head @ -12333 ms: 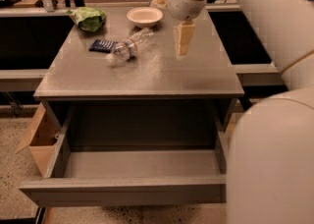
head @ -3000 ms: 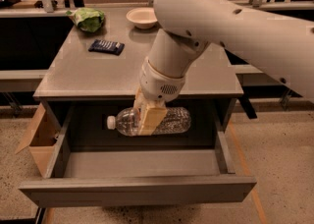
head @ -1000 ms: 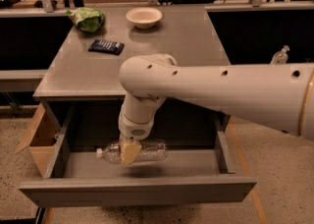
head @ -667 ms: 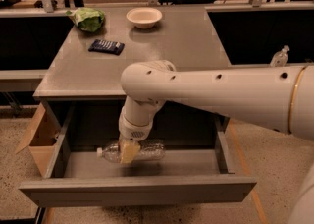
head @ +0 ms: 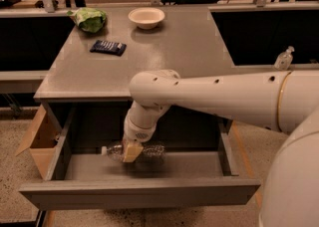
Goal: Place water bottle into top drawer
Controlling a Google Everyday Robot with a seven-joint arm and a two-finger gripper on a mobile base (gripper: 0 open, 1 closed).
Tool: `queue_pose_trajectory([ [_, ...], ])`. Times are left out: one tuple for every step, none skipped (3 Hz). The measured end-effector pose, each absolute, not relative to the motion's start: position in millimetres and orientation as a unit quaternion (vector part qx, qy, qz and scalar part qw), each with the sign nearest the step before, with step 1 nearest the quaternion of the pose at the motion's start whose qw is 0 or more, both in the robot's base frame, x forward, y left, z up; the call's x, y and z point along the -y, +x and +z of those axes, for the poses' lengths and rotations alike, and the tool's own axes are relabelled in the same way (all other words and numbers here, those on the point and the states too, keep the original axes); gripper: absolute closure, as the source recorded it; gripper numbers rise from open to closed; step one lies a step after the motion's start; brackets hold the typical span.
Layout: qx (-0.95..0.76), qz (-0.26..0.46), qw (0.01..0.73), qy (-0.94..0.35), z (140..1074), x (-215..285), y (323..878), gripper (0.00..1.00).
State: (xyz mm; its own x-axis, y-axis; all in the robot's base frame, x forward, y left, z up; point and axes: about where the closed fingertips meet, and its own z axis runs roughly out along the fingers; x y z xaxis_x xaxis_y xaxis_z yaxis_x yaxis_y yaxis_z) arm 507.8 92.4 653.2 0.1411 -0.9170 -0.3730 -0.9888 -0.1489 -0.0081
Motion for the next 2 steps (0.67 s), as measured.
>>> queue_pose_trajectory([
  [-0.639, 0.142, 0.126, -0.745, 651.2, -93.0, 507.2, 0.51],
  [-0.639, 0.143, 0.125, -0.745, 650.7, -93.3, 506.7, 0.28],
])
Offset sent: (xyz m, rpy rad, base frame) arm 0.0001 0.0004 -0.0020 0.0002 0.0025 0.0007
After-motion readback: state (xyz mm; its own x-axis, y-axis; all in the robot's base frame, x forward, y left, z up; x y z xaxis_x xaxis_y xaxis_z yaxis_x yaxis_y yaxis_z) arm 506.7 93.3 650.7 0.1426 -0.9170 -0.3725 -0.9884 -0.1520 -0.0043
